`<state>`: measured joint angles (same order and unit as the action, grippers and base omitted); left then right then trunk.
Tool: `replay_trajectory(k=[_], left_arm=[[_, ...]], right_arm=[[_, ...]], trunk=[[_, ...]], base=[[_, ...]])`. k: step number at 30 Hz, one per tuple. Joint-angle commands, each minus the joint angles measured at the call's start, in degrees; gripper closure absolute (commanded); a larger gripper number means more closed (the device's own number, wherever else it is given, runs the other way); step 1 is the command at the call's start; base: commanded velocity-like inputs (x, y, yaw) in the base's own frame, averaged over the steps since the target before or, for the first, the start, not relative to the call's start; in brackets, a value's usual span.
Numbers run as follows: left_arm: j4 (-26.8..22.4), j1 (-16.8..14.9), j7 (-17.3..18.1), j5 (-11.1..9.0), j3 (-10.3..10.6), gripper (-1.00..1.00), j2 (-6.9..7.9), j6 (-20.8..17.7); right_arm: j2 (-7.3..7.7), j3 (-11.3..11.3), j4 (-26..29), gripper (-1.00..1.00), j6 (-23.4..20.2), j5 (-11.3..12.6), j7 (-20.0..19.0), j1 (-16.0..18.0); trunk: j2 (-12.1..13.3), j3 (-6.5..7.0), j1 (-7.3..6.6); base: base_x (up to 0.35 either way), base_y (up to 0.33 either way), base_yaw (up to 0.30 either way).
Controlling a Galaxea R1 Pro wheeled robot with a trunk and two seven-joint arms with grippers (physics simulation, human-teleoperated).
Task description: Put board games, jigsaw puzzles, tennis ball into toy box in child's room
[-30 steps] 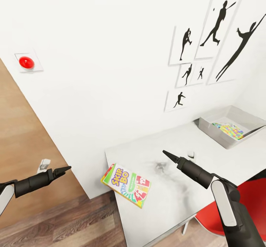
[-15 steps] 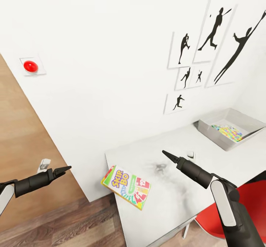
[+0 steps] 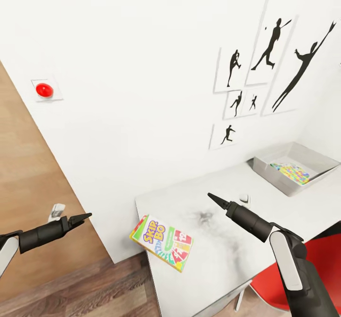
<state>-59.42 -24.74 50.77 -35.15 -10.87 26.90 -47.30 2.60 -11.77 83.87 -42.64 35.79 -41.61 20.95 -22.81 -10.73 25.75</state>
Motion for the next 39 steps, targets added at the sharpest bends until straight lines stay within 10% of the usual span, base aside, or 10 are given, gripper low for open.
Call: replay_trajectory(k=[1,39], left_arm=[[0.0,0.0,0.1,-0.1,0.0,-1.00,0.00,-0.3],[0.0,0.0,0.0,-0.1,0.1,-1.00,-0.18,0.1]], right_arm=[[-0.01,0.0,0.0,-1.00,-0.3,0.2,-0.1,0.1],[-0.04,0.0,0.1,-1.00,-0.2,0.2,-0.2,0.1]], trunk=[[-0.1,-0.02,0.04],[-0.1,3.54,0.04]], base=[[0.000,0.000,0.000],[0.000,0.000,0.000]])
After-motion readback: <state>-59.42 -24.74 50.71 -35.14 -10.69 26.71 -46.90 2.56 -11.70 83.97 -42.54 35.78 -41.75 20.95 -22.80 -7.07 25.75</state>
